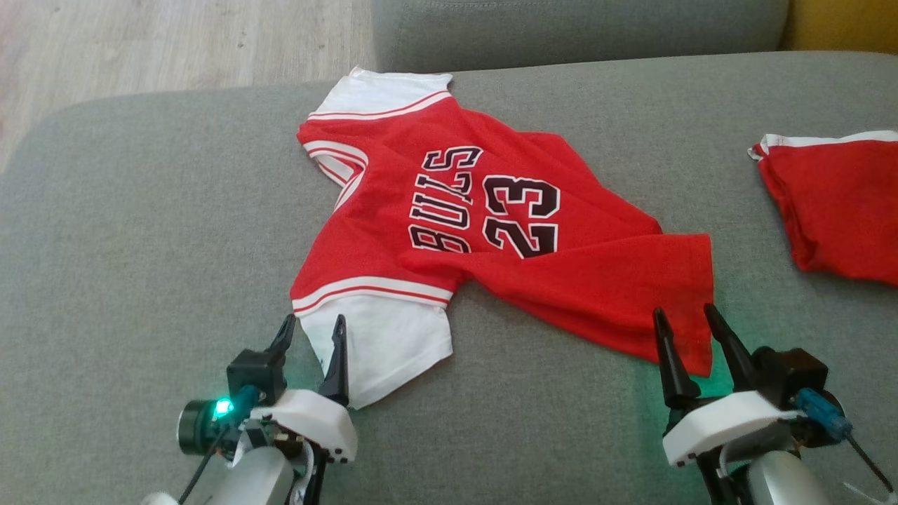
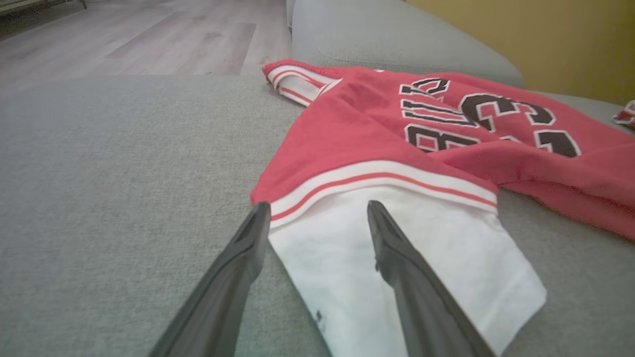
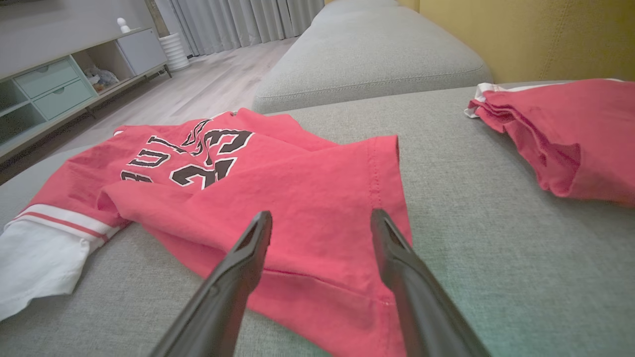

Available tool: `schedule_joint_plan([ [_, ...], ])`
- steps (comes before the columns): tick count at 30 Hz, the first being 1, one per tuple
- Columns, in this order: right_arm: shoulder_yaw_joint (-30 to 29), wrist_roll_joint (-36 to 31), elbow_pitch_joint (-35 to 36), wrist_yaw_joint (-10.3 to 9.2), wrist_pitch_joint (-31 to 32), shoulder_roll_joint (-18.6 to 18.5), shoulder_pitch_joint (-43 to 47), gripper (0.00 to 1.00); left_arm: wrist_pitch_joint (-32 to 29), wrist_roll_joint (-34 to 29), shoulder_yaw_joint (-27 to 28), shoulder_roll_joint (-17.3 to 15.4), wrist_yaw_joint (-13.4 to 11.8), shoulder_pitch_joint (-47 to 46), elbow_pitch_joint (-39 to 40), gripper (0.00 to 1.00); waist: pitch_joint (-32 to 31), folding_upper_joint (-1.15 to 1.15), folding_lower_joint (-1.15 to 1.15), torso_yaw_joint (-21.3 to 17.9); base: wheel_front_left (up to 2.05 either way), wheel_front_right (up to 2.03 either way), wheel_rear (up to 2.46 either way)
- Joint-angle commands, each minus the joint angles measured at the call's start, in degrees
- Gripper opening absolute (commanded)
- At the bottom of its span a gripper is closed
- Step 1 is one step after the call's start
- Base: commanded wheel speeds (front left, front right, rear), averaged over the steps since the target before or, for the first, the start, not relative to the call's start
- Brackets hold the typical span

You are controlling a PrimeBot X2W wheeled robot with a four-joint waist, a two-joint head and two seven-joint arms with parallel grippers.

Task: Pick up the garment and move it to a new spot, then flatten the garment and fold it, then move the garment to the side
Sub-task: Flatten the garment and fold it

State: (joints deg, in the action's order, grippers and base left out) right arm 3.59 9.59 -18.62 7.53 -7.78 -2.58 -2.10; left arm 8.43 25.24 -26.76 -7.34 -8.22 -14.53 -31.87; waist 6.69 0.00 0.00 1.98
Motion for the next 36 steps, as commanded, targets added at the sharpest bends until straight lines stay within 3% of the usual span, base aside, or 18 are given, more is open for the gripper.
schedule_joint_plan([
  [1, 1.5, 0.2, 1.4, -0.04, -0.8, -0.3, -2.0, 1.0, -0.4, 0.1, 1.6, -1.1, -0.5, -3.4, 0.8, 1.0, 0.2, 0.0, 0.0, 0.0, 0.0, 0.0, 0.0],
  [14, 2.7, 0.4, 0.8, -0.04, -1.5, -0.3, -3.5, 1.0, -4.3, 0.5, 2.0, -3.2, 0.0, -10.0, -5.9, 1.0, 2.5, 0.0, 0.0, -2.2, 0.0, 0.0, 0.0],
  [20, 3.0, 0.7, 1.0, -0.04, -2.0, -0.3, -4.6, 1.0, -8.9, 0.3, 0.4, -4.5, 2.4, -13.7, -11.4, 1.0, 4.1, 0.0, 0.0, -4.0, 0.0, 0.0, 0.0],
  [21, 3.0, 0.8, 0.9, -0.04, -2.2, -0.3, -4.6, 1.0, -10.0, 0.2, -0.1, -4.7, 3.1, -14.1, -12.4, 0.91, 4.1, 0.0, 0.0, -4.2, 0.0, 0.0, 0.0],
  [22, 3.1, 0.8, 0.9, -0.04, -2.3, -0.3, -4.7, 1.0, -10.6, 0.2, -0.3, -5.0, 3.6, -14.4, -13.2, 0.09, 4.2, 0.0, 0.0, -4.4, 0.0, 0.0, 0.0],
  [23, 3.1, 0.9, 0.8, -0.04, -2.4, -0.3, -4.7, 1.0, -10.7, 0.0, -0.5, -5.4, 3.7, -14.9, -13.8, 0.0, 4.2, 0.0, 0.0, -4.5, 0.0, 0.0, 0.0],
  [36, 2.7, 0.7, -0.8, -0.04, -2.6, -0.3, -4.2, 1.0, -1.5, -1.8, 2.0, -11.5, -0.1, -18.7, -15.4, 0.0, 1.6, 0.0, 0.0, -3.0, 0.0, 0.0, 0.0],
])
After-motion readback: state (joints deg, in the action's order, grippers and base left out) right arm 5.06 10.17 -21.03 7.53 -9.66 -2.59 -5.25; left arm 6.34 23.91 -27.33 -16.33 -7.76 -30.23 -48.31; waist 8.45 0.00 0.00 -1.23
